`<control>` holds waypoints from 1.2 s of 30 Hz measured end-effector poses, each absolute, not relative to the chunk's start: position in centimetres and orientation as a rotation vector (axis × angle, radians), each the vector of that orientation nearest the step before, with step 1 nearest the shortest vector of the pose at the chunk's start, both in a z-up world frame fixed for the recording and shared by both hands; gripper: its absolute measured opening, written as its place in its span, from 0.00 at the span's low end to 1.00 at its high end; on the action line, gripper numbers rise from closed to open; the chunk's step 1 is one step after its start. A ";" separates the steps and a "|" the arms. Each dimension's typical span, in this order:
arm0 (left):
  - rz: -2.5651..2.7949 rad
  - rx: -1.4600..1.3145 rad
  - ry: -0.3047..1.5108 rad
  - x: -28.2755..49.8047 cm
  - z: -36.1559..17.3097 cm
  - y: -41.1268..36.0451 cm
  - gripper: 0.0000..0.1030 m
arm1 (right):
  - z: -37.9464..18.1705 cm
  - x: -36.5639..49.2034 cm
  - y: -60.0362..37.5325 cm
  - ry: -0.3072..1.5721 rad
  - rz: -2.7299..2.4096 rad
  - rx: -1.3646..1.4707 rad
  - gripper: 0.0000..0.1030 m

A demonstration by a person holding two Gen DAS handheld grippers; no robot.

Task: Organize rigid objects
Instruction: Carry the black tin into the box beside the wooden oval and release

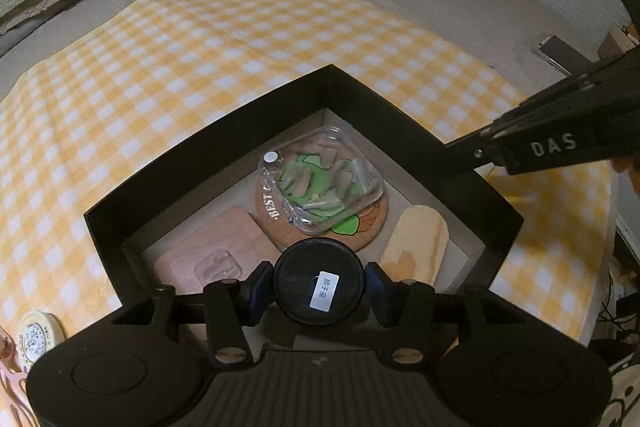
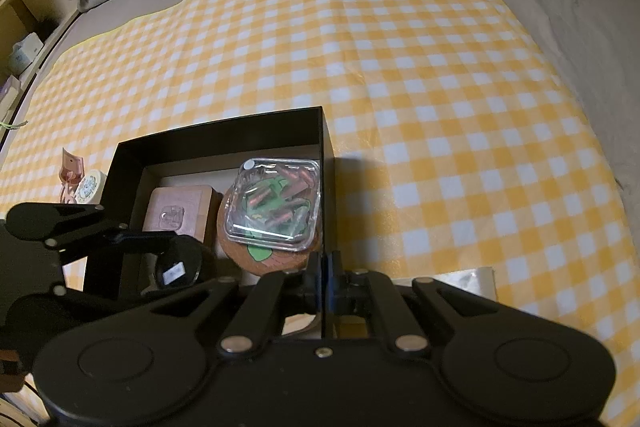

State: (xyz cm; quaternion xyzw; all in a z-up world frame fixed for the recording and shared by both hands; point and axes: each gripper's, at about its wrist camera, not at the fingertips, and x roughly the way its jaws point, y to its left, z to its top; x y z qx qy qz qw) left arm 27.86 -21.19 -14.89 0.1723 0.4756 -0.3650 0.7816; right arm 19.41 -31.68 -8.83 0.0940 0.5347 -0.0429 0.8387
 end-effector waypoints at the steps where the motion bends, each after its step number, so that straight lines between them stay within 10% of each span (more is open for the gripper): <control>1: -0.783 0.368 1.028 27.9 -14.9 -21.1 0.51 | -8.8 19.4 -31.7 1.131 -0.090 0.198 0.04; 5: -0.781 0.336 1.042 28.1 -14.6 -20.7 0.64 | -8.8 19.4 -31.7 1.131 -0.089 0.199 0.04; 16: -0.793 0.306 1.054 27.9 -13.9 -20.3 0.63 | -8.8 19.4 -31.7 1.132 -0.090 0.198 0.04; 21: -0.802 0.305 1.128 28.0 -14.7 -20.5 0.47 | -8.8 19.3 -31.6 1.132 -0.092 0.193 0.04; 36: -0.737 0.215 1.143 30.0 -15.8 -20.8 0.63 | -8.8 19.4 -31.6 1.132 -0.094 0.196 0.03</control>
